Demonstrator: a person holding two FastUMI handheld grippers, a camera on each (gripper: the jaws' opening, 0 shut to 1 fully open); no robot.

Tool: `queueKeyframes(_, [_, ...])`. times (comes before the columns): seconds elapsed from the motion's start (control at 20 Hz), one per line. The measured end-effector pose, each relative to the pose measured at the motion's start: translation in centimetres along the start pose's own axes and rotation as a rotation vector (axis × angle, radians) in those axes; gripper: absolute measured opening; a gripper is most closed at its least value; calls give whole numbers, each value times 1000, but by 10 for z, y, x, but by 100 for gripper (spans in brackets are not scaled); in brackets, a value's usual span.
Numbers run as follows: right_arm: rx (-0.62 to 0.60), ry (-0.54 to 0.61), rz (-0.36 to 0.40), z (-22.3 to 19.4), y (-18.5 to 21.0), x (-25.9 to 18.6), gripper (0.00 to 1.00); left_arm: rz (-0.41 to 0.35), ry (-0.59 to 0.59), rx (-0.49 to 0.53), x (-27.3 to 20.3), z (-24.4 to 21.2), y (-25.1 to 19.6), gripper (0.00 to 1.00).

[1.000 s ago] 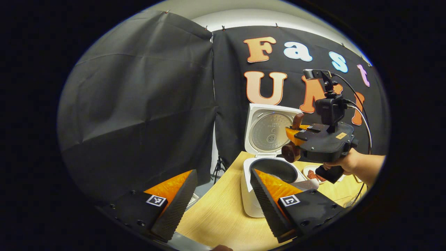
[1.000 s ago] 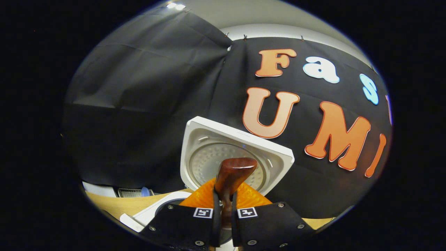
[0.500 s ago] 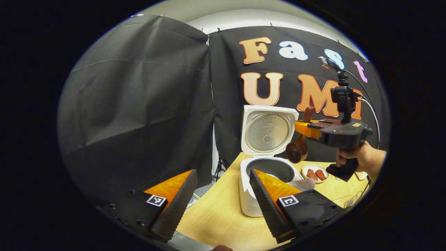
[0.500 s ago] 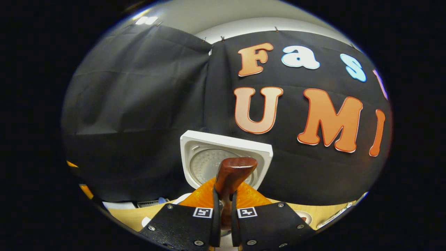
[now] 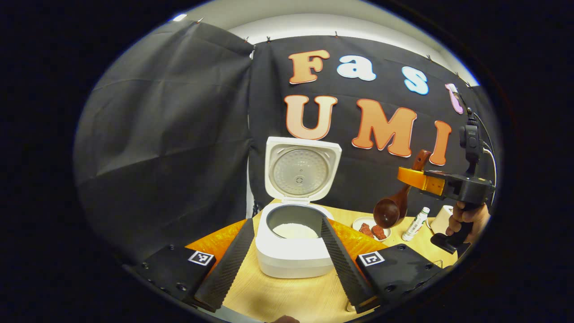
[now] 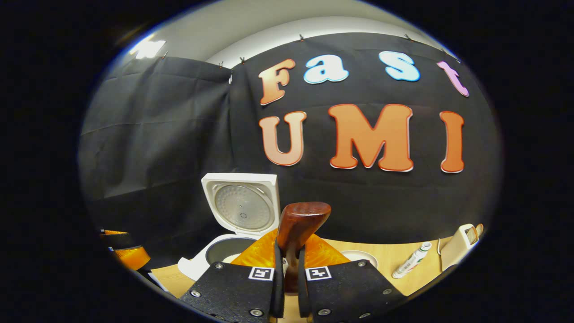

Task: Close the left gripper, press the button to open the rice cooker; take a wooden spoon from the chopstick holder with the right hand, scoop a spoonful of rice and pour it into the rice cooker, then put the wooden spoon back into the chopstick holder.

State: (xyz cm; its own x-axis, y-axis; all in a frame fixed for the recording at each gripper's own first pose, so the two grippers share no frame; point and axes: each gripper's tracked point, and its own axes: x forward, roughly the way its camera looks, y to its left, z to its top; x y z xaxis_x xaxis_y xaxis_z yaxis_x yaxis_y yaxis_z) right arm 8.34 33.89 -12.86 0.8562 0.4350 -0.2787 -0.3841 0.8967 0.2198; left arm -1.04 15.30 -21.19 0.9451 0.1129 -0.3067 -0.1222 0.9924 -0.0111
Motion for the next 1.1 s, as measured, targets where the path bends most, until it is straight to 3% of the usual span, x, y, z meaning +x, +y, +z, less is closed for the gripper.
queueKeyframes(0.1, [27,9,-51,-10,-37,-19,7,-25,5,-1,3,1,-19,100])
queueKeyframes(0.15, [43,27,-84,-18,-56,-29,12,-38,12,-12,5,2,-29,100])
queueKeyframes(0.6, [190,143,-355,-91,-193,-131,11,-121,48,-4,8,-4,-94,100])
queueKeyframes(0.95, [285,160,-527,-125,-244,-204,12,-151,36,31,6,4,-117,100])
queueKeyframes(1.1, [319,191,-553,-146,-248,-221,12,-143,21,43,8,10,-117,100])
